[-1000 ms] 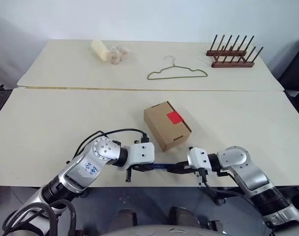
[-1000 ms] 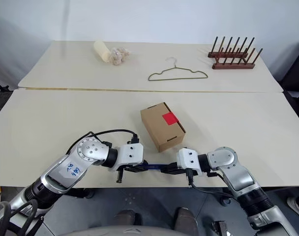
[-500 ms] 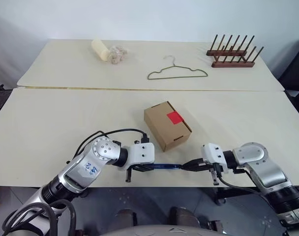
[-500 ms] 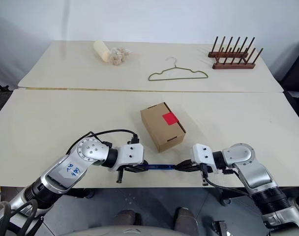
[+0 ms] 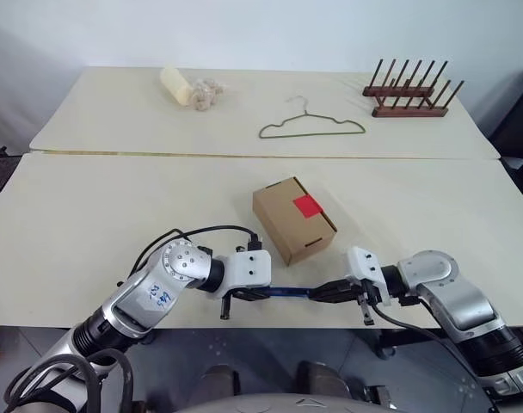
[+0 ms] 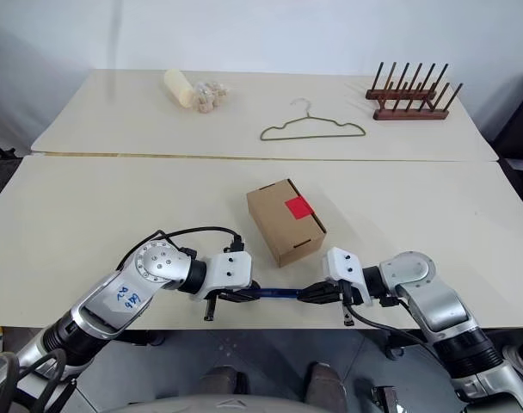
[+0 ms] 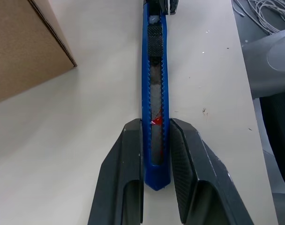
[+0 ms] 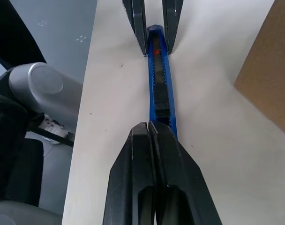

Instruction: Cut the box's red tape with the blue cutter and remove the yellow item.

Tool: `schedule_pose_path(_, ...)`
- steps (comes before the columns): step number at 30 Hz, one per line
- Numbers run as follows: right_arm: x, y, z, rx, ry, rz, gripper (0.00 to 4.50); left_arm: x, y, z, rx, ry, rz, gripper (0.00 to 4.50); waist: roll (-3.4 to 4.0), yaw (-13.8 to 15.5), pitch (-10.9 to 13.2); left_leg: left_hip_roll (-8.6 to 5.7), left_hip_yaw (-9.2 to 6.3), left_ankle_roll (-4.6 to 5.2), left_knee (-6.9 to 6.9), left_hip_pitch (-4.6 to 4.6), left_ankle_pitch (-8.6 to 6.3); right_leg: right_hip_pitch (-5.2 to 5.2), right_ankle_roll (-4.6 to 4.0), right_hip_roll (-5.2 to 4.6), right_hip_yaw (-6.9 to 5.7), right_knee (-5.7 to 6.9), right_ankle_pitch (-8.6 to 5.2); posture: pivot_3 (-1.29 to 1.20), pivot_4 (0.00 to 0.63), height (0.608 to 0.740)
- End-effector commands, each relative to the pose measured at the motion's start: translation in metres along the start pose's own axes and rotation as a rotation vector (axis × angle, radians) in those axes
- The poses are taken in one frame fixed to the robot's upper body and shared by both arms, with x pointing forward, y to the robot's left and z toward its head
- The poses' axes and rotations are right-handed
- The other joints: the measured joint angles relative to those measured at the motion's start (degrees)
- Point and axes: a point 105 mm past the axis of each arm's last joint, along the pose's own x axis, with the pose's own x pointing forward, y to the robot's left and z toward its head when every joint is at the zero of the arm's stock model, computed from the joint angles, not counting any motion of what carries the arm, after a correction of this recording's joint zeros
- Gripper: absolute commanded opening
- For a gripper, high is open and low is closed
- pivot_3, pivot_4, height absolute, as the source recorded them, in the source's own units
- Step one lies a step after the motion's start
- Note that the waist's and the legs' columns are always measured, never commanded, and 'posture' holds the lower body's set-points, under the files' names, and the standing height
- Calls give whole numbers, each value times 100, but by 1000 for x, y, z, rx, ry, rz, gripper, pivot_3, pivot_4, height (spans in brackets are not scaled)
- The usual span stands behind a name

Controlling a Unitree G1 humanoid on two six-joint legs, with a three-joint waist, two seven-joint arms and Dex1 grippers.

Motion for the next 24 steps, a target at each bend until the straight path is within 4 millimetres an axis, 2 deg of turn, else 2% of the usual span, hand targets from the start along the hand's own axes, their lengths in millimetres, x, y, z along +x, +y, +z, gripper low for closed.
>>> schedule_pose_path(1,2,1,4,21,-24,-15,60,11,-14,-7,-25,22,-70,453,0,1,0,0,0,1,0,-1,0,0,0,0,0,-2,0,0,150,740)
schedule_pose_path(4,4,-3,7,82,-54,-40,60,10,-15,-8,-27,25,-69,453,0,1,0,0,0,1,0,-1,-1,0,1,0,0,-3,1,0,150,740)
schedule_pose_path(18,7,-4,2,53,46,-31,60,10,-14,-8,-31,29,-63,453,1,-3,0,0,0,2,-1,-2,-2,0,2,0,0,-6,1,0,150,740)
schedule_pose_path(24,27,-1,4,44,17,1,60,10,-14,-7,-32,27,-64,453,2,-5,0,0,0,1,-2,0,-2,0,3,0,0,-4,1,0,150,740)
